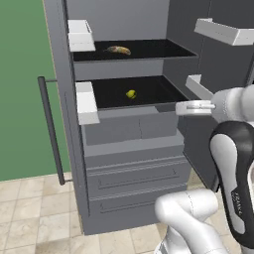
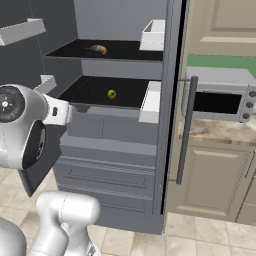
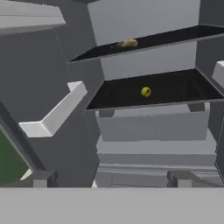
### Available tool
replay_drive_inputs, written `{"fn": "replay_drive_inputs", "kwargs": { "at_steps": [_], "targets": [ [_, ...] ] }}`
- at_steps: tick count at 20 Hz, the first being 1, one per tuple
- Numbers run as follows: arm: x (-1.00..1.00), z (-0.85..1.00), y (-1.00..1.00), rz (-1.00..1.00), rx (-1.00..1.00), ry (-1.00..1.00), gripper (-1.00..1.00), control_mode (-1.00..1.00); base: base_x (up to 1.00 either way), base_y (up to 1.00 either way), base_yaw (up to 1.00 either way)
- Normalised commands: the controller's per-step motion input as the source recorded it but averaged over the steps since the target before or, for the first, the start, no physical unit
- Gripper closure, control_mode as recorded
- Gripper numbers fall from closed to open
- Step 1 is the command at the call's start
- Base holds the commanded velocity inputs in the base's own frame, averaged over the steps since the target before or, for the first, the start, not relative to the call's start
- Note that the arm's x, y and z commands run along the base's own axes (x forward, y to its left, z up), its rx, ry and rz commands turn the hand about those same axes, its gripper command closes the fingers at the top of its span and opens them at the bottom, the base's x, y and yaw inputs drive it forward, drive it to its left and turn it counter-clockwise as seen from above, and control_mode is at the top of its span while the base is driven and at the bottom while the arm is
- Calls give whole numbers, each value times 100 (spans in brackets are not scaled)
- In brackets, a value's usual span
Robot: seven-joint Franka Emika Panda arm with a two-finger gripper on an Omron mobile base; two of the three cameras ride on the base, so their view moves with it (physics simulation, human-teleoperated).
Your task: Retrieve the banana and pear from the fridge and place them into the bowl on the dining table.
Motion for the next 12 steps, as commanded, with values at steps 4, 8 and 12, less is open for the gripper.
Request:
{"fn": "replay_drive_inputs", "kwargs": {
  "at_steps": [4, 8, 12],
  "targets": [
    [-88, 0, -54, 0, -29, -3, -100, -100, 0, 0, 0],
    [-73, 3, -21, 0, -10, -1, -100, -100, 0, 0, 0],
    [-39, 28, -1, -4, -3, 1, -100, -100, 0, 0, 0]
  ]
}}
